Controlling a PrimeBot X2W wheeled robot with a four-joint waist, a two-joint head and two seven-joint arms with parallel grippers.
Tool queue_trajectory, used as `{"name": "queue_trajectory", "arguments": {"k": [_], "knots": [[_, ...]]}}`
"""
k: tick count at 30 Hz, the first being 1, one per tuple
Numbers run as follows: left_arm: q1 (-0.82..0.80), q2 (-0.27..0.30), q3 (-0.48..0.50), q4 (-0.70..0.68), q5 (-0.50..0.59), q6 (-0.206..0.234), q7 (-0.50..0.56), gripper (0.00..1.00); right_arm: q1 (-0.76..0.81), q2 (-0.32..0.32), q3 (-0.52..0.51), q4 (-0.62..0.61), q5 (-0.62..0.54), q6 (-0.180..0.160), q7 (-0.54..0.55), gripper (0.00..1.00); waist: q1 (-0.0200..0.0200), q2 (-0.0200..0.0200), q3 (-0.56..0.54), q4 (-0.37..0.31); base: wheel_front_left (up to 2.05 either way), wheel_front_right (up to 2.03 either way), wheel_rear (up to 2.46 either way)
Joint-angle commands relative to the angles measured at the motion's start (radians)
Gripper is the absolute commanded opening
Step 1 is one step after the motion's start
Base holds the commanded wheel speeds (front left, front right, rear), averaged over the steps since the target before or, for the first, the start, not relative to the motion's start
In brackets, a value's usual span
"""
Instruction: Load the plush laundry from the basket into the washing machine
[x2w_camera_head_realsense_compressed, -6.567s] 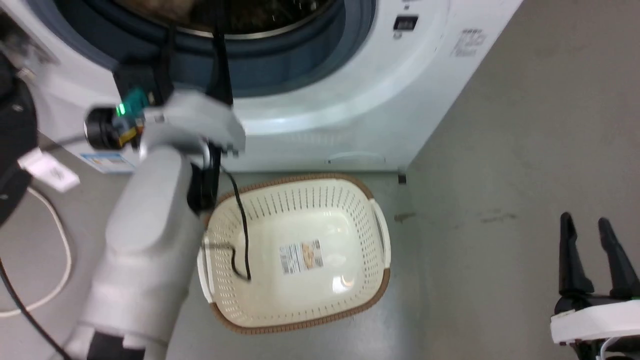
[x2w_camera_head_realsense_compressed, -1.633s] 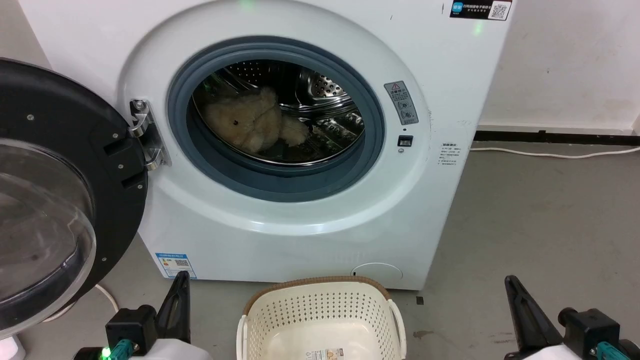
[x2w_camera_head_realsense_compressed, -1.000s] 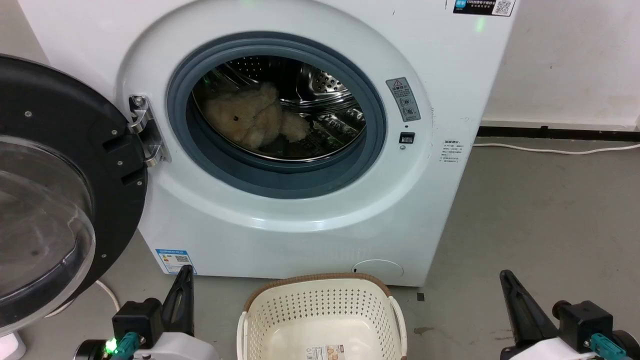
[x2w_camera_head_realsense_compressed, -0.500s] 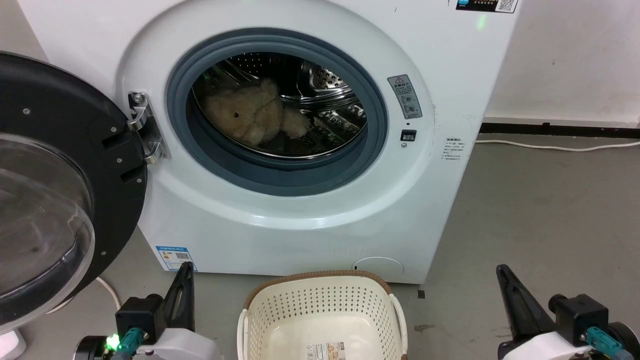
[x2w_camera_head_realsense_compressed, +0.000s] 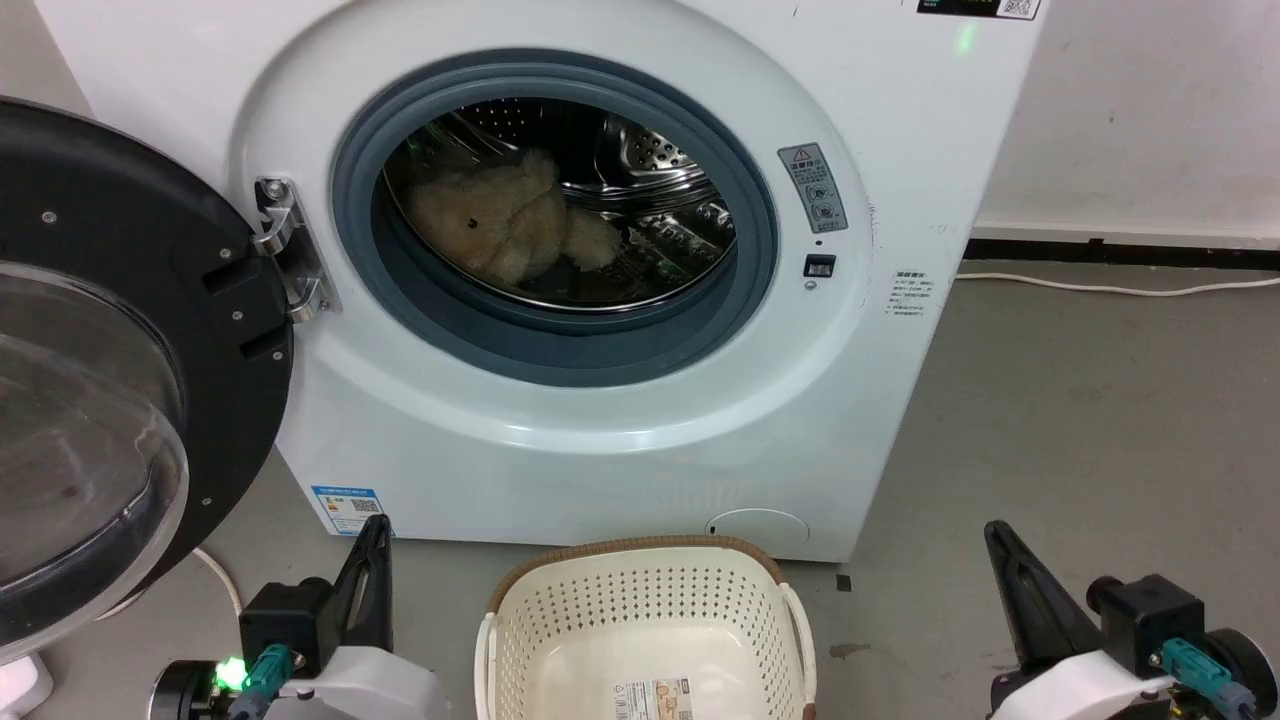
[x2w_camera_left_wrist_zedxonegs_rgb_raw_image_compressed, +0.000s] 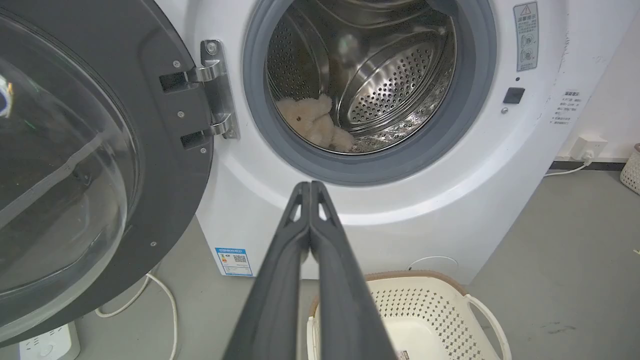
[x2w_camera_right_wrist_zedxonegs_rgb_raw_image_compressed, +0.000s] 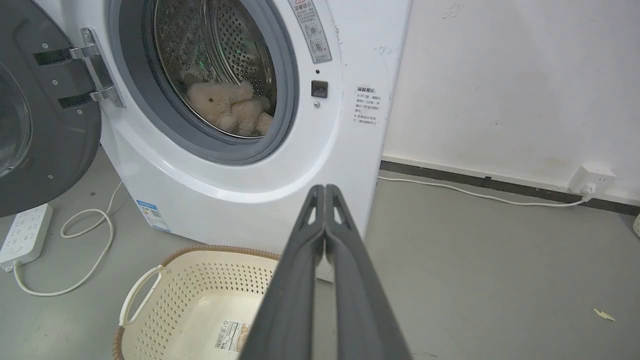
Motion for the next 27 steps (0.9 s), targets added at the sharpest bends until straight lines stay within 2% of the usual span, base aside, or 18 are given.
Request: {"name": "queue_trajectory", "arguments": {"k": [1, 27], "knots": [[-0.017, -0.005, 0.005, 0.002, 0.013, -0.005, 0.004, 0.0, -0.022, -0.001, 0.003, 0.004, -0.008, 0.001, 0.001, 0.0, -0.0001, 0.0, 0.001, 0.0, 0.0, 0.0, 0.0], [-0.038, -0.061, 0.056, 0.003, 0.106, -0.041, 0.034, 0.0, -0.065, -0.002, 0.007, 0.022, -0.035, 0.001, 0.019, 0.0, -0.0001, 0.0, 0.018, 0.004, 0.0, 0.0, 0.0]]}}
